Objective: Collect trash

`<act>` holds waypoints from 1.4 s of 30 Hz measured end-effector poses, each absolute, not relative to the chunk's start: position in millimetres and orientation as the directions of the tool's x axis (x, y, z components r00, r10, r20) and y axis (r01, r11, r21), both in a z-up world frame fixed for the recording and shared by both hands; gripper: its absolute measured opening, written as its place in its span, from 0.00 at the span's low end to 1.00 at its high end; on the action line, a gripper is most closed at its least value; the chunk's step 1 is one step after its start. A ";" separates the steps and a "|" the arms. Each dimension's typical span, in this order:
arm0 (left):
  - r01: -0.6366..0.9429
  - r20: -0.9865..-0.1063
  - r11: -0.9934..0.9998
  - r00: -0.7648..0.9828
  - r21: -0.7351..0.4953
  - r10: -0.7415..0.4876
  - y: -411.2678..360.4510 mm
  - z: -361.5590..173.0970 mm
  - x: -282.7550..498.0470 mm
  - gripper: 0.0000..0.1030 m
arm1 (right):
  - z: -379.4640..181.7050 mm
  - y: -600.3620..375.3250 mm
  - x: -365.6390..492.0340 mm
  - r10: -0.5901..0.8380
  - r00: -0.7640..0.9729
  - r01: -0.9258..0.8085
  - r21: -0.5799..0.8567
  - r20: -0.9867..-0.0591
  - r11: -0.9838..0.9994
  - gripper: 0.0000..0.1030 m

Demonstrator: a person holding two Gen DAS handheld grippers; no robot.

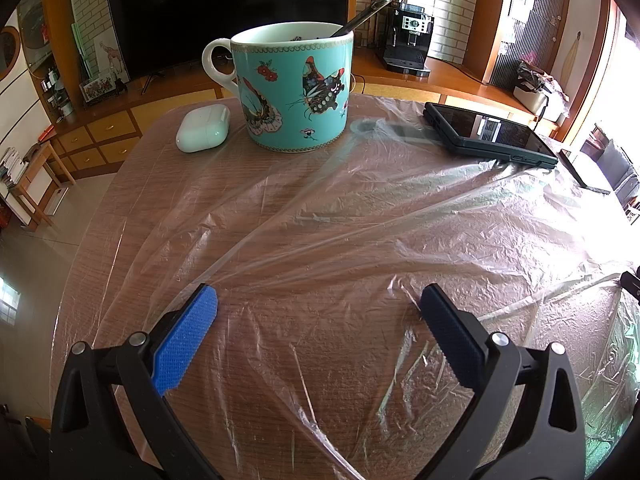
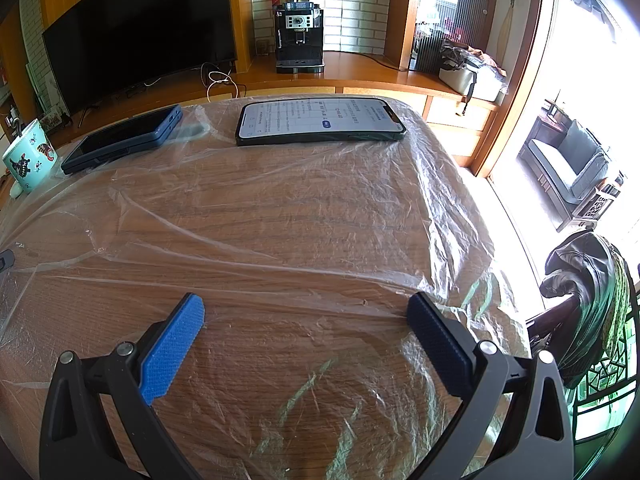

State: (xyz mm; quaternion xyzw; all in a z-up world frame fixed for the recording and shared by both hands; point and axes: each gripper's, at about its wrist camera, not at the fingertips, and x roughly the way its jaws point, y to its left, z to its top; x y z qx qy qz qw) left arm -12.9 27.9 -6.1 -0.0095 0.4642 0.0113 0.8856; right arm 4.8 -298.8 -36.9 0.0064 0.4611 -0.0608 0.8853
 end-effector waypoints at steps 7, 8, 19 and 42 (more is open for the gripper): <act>-0.030 -0.822 1.000 0.569 -0.006 0.013 27.9 -6.2 -13.6 0.99 | -37.0 -298.7 4.7 -0.102 0.567 0.114 -0.045 -0.817 0.993 0.96; -0.031 -0.822 1.000 0.569 -0.005 0.013 27.8 -6.1 -13.1 0.99 | -37.4 -299.0 4.7 -0.102 0.567 0.114 -0.045 -0.817 0.993 0.96; -0.035 -0.822 0.999 0.569 -0.005 0.016 27.7 -6.0 -13.4 0.99 | -37.7 -299.3 4.6 -0.102 0.568 0.114 -0.045 -0.817 0.993 0.96; -0.039 -0.823 0.999 0.568 -0.001 0.021 25.5 -8.1 -9.6 0.99 | -36.7 -298.8 4.8 -0.102 0.567 0.114 -0.045 -0.817 0.993 0.96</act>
